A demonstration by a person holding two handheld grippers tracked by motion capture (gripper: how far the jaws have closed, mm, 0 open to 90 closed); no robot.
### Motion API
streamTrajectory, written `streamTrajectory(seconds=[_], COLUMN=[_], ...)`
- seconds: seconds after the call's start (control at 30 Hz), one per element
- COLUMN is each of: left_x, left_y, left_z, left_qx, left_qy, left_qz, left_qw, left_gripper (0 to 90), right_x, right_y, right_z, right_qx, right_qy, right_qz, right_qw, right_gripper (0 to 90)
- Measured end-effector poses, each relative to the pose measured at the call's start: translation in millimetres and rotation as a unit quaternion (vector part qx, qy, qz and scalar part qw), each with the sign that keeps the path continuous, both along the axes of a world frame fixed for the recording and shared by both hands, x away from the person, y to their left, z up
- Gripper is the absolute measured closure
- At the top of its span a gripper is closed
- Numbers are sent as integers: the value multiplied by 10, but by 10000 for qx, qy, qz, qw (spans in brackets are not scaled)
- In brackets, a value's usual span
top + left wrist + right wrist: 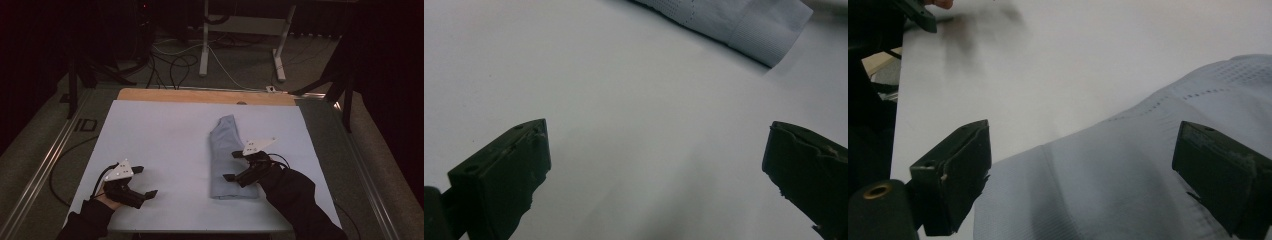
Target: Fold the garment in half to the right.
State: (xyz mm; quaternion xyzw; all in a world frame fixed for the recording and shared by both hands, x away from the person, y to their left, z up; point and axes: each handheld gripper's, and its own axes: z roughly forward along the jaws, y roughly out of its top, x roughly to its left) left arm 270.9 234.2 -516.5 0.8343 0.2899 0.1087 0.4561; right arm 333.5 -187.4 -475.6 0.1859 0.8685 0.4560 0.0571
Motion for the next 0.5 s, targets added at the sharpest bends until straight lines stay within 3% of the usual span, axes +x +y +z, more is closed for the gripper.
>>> streamTrajectory(seconds=[0.5], left_x=[-10], left_y=[-19], left_z=[12], left_qx=[26], left_qy=[-36], left_qz=[-26], left_qw=[10000], left_gripper=[4], right_x=[-53], right_y=[-255], right_z=[44], right_qx=[22], right_qy=[-180], right_qz=[-428], right_qw=[9989], right_gripper=[89])
